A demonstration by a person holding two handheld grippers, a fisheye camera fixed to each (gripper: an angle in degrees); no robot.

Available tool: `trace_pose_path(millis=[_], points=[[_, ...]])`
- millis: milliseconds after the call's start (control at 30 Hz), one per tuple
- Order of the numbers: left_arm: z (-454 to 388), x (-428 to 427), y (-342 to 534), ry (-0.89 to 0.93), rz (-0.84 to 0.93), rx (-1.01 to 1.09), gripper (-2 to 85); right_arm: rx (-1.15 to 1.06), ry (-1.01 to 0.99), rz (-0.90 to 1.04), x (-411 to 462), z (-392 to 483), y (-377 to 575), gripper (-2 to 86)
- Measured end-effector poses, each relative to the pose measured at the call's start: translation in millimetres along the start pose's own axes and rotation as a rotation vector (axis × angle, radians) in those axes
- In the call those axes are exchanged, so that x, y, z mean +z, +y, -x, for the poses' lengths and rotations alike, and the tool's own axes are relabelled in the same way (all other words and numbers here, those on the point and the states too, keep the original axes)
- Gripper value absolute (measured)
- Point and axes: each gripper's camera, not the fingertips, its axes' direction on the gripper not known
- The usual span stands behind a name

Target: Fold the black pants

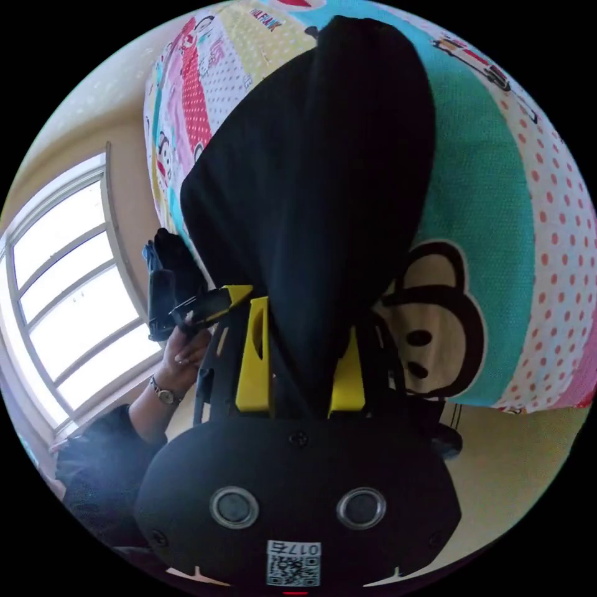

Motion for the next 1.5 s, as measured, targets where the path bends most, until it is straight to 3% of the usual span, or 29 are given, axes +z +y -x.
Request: trace_pose_path(millis=[133,233,367,533,667,767,833,933,1033,1100,1200,1267,1367,1433,1500], points=[[-8.5,-35.2,14.6,0.082,-0.017,0.038,8.3,-0.159,-0.045,0.05,-16.4,53.1,28.5,7.7],[-23.1,-101.0,36.1,0.108,-0.128,0.095,8.0,-0.289,-0.097,0.09,-24.3,121.0,40.5,7.3],[-28.8,-226.7,83.0,0.167,-0.369,0.09,8.0,-0.485,-0.148,0.168,-9.7,228.2,47.2,7.4],[-27.9,-364.4,131.9,0.065,-0.694,0.097,8.8,-0.766,-0.196,0.293,59.7,389.0,36.9,8.2],[35.0,-435.4,108.6,-0.023,-0.92,-0.093,10.9,-0.818,-0.094,0.278,119.3,438.2,-1.8,10.0],[111.0,-432.2,84.2,-0.041,-1.029,-0.341,8.7,-0.736,0.184,0.324,154.7,421.0,-39.9,9.7],[161.0,-399.4,70.3,0.02,-0.983,-0.521,8.3,-0.512,0.342,0.38,156.8,362.7,-54.8,6.5],[230.0,-308.3,61.2,0.094,-0.804,-0.747,6.1,-0.378,0.45,0.426,133.0,276.8,-33.4,2.5],[286.5,-180.8,76.0,0.128,-0.4,-0.963,1.1,-0.256,0.747,0.509,97.7,173.3,17.3,1.4],[304.4,-82.2,119.4,0.128,0.029,-1.199,0.0,-0.138,0.961,0.599,72.9,104.9,60.2,1.0],[290.6,-16.5,169.6,0.193,0.178,-1.358,-0.4,0.116,1.141,0.753,24.0,5.2,144.4,0.7],[278.6,1.7,172.4,0.235,0.161,-1.35,-0.5,0.238,1.08,0.743,-4.5,-27.9,188.4,0.6],[264.9,7.0,130.3,0.206,0.164,-1.244,-0.5,0.409,0.818,0.525,-42.8,-54.3,235.1,0.5],[255.7,-6.7,79.9,0.126,0.163,-1.123,-0.6,0.488,0.563,0.314,-58.6,-57.0,260.6,0.5],[229.0,-32.9,-8.3,-0.046,0.189,-0.892,-0.6,0.465,0.433,0.179,-62.2,-46.0,273.3,0.5]])
